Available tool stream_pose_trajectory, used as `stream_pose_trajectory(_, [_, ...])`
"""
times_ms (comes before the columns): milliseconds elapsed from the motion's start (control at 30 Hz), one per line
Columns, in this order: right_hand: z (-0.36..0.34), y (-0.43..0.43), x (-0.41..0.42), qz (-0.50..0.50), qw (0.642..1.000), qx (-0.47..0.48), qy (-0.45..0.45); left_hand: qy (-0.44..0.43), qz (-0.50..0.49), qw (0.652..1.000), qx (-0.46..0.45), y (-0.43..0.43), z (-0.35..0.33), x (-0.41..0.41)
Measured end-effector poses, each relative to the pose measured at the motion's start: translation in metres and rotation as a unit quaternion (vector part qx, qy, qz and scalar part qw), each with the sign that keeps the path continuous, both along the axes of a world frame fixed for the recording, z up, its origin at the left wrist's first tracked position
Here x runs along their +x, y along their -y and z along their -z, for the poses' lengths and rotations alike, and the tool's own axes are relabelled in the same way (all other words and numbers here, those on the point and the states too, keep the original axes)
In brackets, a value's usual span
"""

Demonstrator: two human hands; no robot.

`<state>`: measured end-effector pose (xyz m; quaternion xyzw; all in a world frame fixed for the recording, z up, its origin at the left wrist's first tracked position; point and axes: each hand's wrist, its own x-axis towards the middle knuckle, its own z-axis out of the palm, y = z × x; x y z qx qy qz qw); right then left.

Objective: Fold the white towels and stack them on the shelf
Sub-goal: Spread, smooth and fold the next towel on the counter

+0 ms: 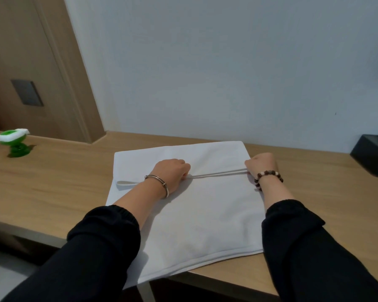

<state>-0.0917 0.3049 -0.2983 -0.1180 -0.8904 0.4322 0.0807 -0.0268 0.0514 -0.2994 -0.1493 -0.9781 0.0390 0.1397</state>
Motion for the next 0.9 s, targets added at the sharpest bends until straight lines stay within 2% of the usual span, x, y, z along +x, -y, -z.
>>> stream_pose_trajectory(200, [-0.001,-0.009,-0.007,-0.022,0.999,-0.046,0.015,0.009,-0.013,0.999,0.039,0.001,0.006,0.002])
stream_pose_trajectory(367, [-0.005,-0.009,0.000,-0.009,0.998,0.028,0.050,-0.006,-0.013,0.998,0.063,-0.003,0.006,0.006])
stream_pose_trajectory(533, [-0.003,-0.005,0.007,0.014,0.993,0.115,0.024,-0.017,-0.008,0.997,0.073,-0.004,0.008,0.009])
stream_pose_trajectory(767, [-0.006,-0.006,0.008,0.003,0.993,0.114,0.030,-0.011,-0.011,0.997,0.078,-0.005,0.006,0.010])
stream_pose_trajectory(900, [-0.009,-0.008,0.004,-0.009,0.997,0.063,0.050,-0.007,-0.020,0.997,0.074,-0.006,0.004,0.010])
